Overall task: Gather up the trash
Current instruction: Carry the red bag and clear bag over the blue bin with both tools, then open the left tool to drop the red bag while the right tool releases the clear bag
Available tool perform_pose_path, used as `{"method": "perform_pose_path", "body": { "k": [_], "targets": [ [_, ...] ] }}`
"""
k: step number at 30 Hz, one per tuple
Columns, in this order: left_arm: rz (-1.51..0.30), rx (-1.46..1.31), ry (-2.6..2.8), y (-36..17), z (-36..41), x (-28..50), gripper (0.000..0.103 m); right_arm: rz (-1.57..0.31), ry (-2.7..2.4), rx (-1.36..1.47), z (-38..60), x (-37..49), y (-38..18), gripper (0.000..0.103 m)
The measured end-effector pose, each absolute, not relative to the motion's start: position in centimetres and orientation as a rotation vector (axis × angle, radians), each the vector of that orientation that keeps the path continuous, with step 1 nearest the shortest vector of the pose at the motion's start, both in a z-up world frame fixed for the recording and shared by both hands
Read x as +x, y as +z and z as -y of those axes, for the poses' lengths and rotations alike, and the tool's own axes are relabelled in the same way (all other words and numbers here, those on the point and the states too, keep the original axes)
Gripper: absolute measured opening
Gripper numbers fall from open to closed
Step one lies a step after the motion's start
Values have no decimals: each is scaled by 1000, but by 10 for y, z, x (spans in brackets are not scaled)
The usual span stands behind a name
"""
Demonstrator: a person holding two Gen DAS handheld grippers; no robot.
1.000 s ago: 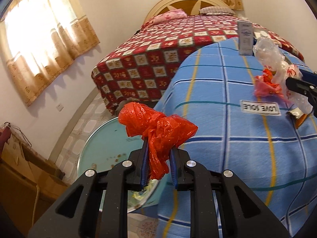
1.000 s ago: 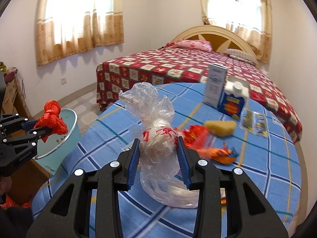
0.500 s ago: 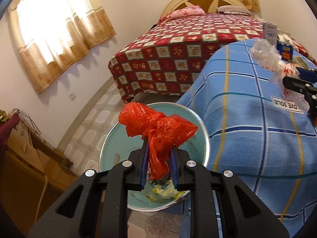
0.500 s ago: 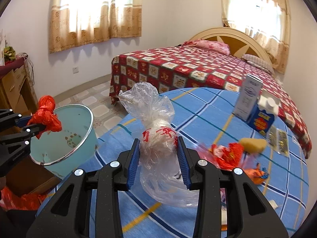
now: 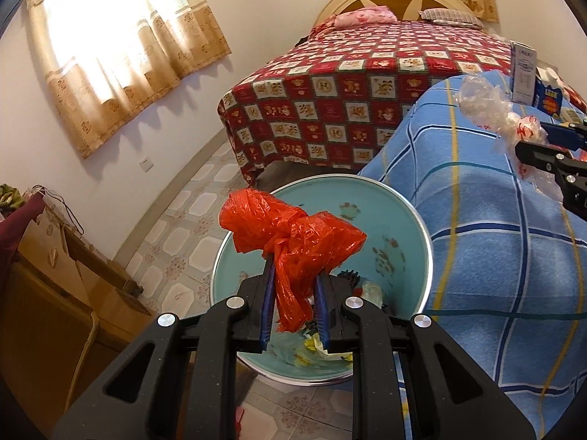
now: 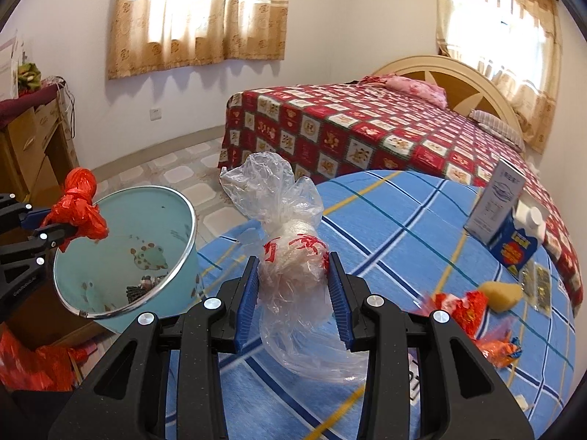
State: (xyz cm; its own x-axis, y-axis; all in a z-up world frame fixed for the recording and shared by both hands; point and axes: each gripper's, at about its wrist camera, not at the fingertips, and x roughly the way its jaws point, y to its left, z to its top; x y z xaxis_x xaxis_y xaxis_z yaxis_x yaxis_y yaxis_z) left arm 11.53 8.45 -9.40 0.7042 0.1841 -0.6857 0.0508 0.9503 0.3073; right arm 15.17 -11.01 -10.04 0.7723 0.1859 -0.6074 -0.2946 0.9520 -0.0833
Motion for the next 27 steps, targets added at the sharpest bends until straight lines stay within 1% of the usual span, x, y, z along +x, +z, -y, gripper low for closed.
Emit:
{"method": "perform_pose_path", "body": {
  "k": [13, 27],
  "targets": [
    [-806, 297, 120, -96, -109, 121, 19, -649, 315, -231, 76, 161, -103, 37],
    [-810, 292, 144, -98, -119, 122, 19, -658, 357, -275, 47, 166, -105, 37]
  ]
}}
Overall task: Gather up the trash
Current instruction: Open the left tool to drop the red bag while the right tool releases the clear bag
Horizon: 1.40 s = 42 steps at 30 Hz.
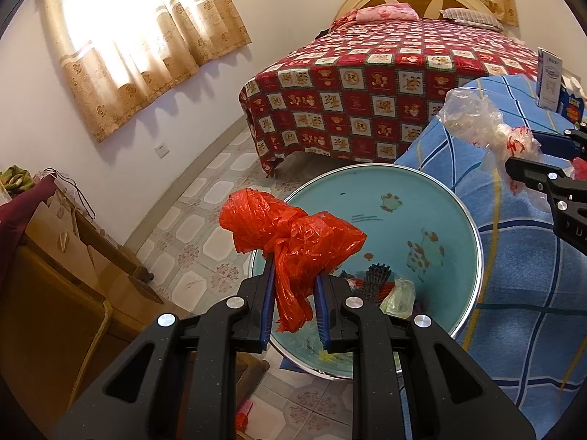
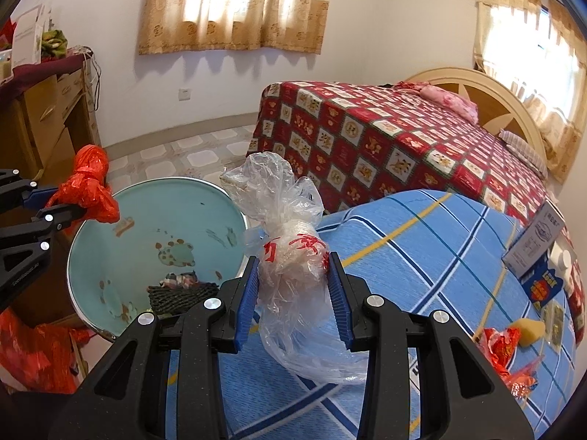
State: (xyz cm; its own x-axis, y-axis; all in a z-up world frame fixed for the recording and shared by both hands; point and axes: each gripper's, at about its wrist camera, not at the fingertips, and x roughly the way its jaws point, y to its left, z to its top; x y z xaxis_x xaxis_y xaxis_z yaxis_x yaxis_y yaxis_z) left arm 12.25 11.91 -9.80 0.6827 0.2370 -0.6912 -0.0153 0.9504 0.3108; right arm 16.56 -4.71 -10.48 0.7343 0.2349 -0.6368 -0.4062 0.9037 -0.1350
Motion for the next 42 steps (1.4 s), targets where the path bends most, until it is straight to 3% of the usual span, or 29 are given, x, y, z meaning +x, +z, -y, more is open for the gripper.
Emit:
{"method": "perform_pose_path", "body": {
  "k": [42],
  "targets": [
    [-799, 268, 164, -93, -133, 125, 19, -650, 412, -304, 14, 163, -106, 37]
  ]
}}
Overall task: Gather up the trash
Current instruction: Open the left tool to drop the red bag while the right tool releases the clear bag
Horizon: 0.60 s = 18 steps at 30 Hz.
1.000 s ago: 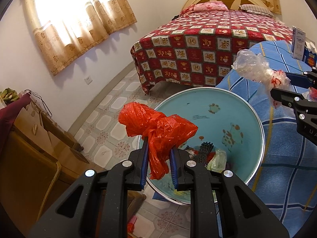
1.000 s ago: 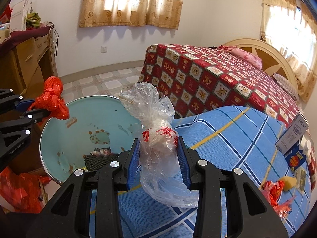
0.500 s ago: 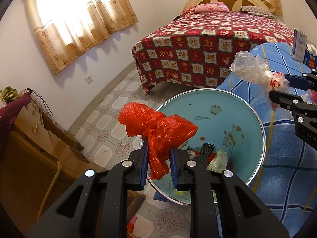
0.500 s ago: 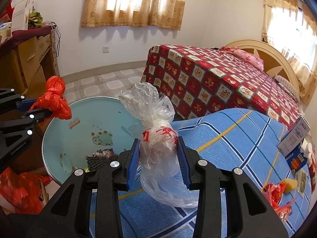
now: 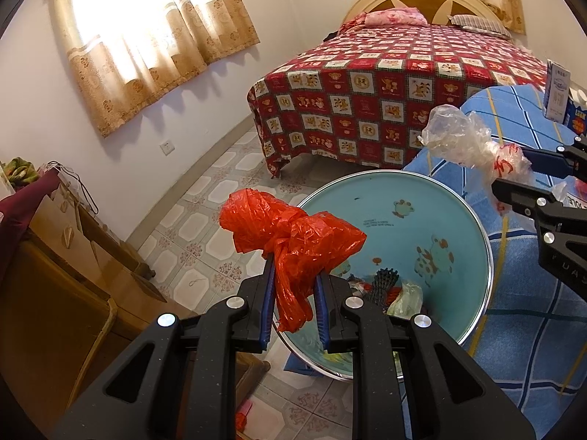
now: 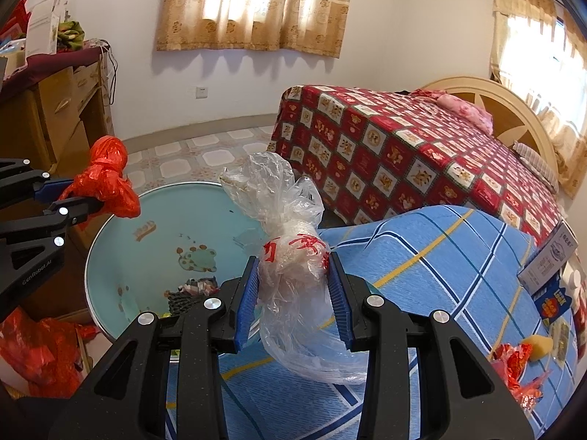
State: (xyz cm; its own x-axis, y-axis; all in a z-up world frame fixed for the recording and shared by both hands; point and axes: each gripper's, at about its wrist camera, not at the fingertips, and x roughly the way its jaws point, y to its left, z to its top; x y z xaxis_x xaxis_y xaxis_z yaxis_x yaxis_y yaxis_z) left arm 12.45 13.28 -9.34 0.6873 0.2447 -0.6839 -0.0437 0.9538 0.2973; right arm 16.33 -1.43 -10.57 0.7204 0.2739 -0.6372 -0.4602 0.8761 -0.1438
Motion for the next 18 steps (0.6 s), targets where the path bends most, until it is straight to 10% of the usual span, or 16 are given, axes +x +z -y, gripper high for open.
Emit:
{"method": "perform_pose_path", "body": {
  "k": [14, 18],
  "targets": [
    [-794, 253, 157, -90, -134, 123, 23, -640, 446, -301, 9, 162, -103, 38],
    [-778, 244, 160, -87, -133, 121, 43, -636, 466, -281, 11, 161, -103, 57]
  ]
}}
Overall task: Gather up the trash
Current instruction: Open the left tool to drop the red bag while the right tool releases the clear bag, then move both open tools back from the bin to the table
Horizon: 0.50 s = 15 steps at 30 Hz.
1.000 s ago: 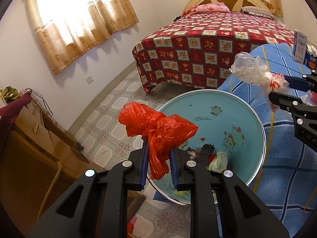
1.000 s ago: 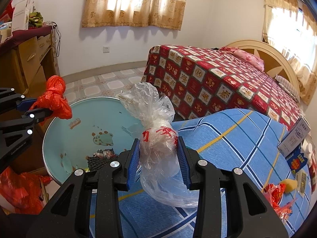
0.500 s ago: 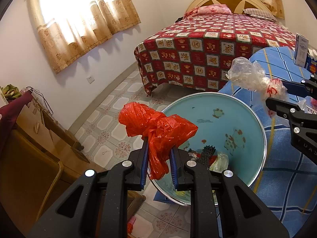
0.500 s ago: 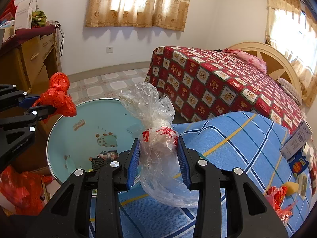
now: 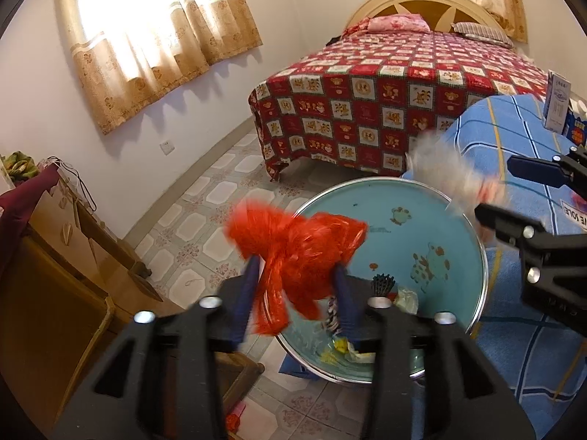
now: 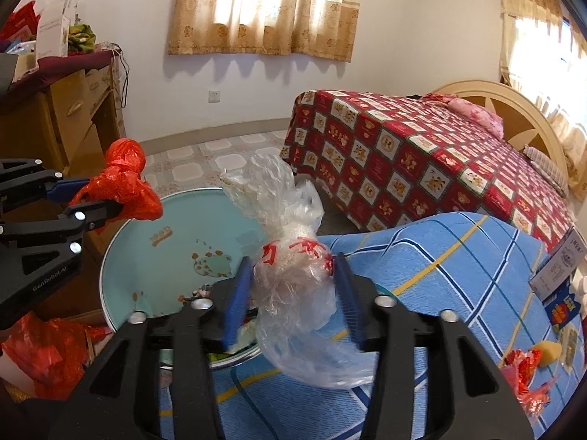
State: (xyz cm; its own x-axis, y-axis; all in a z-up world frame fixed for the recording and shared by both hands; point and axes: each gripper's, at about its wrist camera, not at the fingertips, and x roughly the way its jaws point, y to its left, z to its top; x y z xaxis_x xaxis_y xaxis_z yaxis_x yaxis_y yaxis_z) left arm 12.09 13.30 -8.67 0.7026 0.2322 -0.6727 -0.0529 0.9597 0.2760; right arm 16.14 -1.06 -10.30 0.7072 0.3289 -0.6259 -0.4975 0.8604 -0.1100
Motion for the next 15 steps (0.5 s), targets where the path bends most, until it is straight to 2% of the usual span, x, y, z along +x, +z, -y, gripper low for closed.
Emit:
{"method": "perform_pose_path", "body": {
  "k": [2, 5, 8, 12, 15],
  "targets": [
    [-778, 240, 157, -86, -131, 121, 45, -639, 461, -273, 12, 161, -103, 58],
    [-773, 239, 159, -87, -129, 120, 57, -641, 453, -261, 16, 161, -103, 59],
    [-778, 240, 155, -88, -128, 120, 58, -641, 443, -253, 20, 160, -104, 62],
    [-783, 246, 157, -91, -125, 119, 68, -646, 430, -244, 26, 157, -106, 64],
    [-785, 252, 149, -93, -121, 118, 70, -644, 423, -241, 29, 155, -107, 66]
  ]
}}
